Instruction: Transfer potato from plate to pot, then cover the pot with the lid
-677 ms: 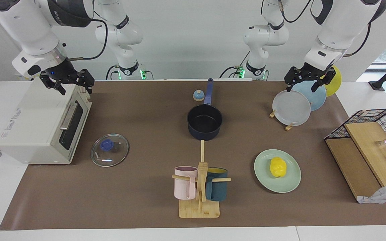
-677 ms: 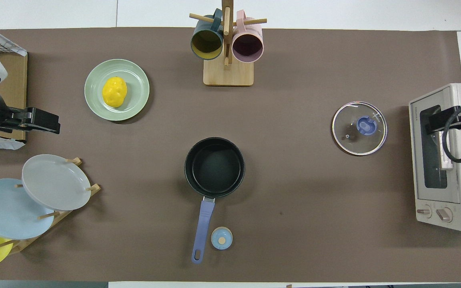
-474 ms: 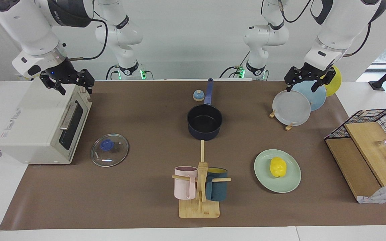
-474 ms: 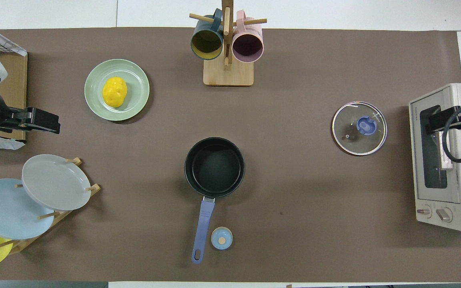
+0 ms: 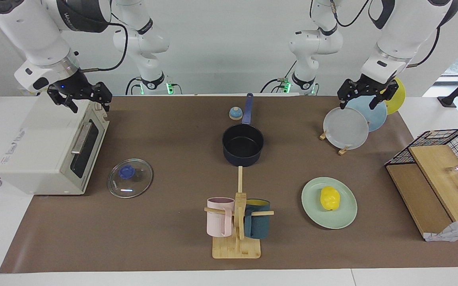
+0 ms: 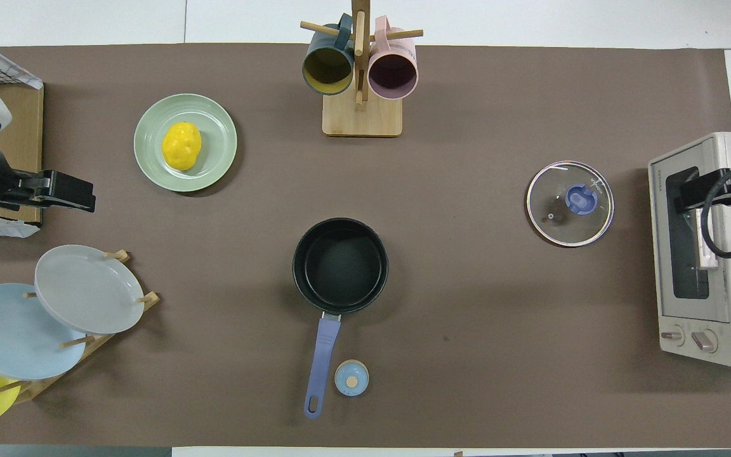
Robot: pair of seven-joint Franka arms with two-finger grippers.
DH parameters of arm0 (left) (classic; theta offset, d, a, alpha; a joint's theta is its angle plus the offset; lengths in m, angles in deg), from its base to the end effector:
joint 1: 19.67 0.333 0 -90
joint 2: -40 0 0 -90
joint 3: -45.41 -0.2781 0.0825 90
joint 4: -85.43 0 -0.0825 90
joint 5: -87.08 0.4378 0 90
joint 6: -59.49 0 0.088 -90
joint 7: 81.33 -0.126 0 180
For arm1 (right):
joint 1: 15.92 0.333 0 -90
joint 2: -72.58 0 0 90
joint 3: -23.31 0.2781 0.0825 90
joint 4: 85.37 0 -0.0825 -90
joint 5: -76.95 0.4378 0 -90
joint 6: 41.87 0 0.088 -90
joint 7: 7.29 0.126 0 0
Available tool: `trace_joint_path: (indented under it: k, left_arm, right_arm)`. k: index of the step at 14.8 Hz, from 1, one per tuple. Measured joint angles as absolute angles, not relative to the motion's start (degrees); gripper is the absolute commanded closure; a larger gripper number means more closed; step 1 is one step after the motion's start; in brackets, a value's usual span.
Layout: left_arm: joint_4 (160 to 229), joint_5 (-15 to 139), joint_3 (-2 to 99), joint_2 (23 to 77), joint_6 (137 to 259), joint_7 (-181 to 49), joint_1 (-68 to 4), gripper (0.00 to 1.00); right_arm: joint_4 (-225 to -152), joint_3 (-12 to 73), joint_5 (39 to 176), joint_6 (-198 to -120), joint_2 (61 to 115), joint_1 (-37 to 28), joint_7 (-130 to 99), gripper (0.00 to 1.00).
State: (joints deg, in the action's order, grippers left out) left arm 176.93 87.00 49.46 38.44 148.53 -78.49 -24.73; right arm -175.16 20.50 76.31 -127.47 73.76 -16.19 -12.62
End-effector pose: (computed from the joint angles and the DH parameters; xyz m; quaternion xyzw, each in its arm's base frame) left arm 0.5910 -0.0954 0.5688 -0.9985 0.0547 0.0078 0.0011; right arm 0.6022 -0.0337 0.5508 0.9987 0.0194 -0.0472 0.0026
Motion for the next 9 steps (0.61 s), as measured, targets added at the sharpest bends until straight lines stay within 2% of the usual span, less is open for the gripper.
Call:
trace_joint_path:
  k: [6, 9]
  left_arm:
    - [177.64, 86.37, 49.48, 39.73, 153.04, -78.49, -24.73, 0.0]
    - [176.76, 86.38, 49.49, 46.72, 157.44, -78.84, -25.14, 0.0]
  right_arm:
    - [-175.16, 20.51, 76.31, -127.47, 73.76, -16.12, -12.62, 0.0]
    - [-175.5, 20.6, 76.31, -127.47, 73.74, -15.88, -12.73, 0.0]
